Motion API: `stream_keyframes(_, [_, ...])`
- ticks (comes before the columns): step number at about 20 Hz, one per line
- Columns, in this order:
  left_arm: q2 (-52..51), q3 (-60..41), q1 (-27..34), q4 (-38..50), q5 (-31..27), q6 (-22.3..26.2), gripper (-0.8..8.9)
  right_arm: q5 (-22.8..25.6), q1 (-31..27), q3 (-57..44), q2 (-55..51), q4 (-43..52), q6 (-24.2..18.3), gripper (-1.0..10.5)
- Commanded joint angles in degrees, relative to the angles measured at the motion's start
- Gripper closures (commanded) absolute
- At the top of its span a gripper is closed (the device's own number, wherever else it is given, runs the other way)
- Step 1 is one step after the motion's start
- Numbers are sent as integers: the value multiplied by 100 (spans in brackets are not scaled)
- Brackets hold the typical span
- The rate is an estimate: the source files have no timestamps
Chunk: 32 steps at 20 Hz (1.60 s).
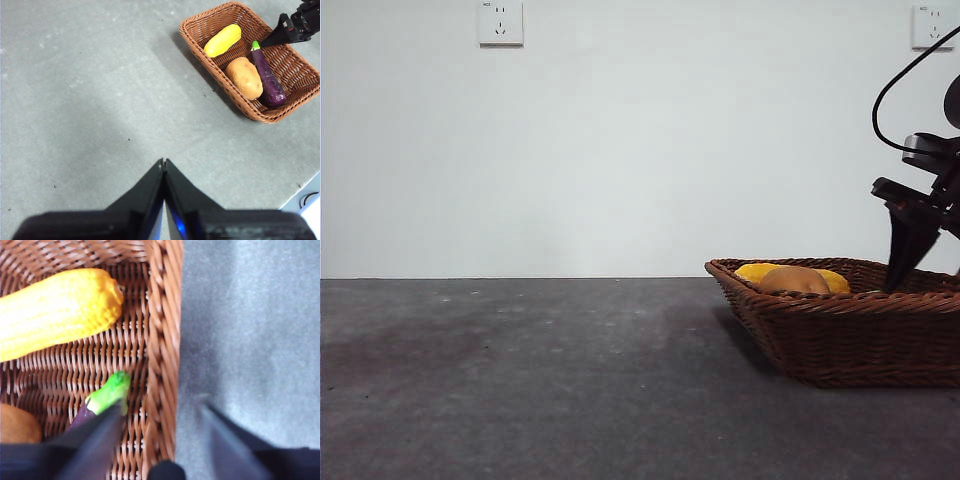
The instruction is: Help me put the vegetables on the table into the basket
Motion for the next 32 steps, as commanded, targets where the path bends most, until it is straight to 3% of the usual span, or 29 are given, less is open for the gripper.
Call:
stream_keyframes(1, [9, 28, 15, 31, -13, 81, 822, -4, 4, 37, -177, 17, -66, 594])
stream_keyframes(6, [9, 28, 15, -7, -13, 114, 822, -35, -2, 380, -1005, -870, -83, 598])
stream_keyframes(10, [13, 28, 15, -4, -13, 127, 822, -905, 125, 553, -1823, -2203, -304, 608])
stream_keyframes(13, [11, 28, 15, -9, -13, 127, 822, -929, 409, 553, -2452, -2949, -498, 777])
stream_keyframes(18, [11, 28, 15, -66, -11, 168, 822, -835, 813, 553, -3539, -3862, -579, 959])
stream_keyframes(26, [11, 28, 13, -94, 22, 166, 822, -125, 841, 553, -5421, -4623, -560, 958])
stream_keyframes(32, [11, 28, 13, -90, 28, 168, 821, 7, 841, 555, -6096, -4717, -560, 958])
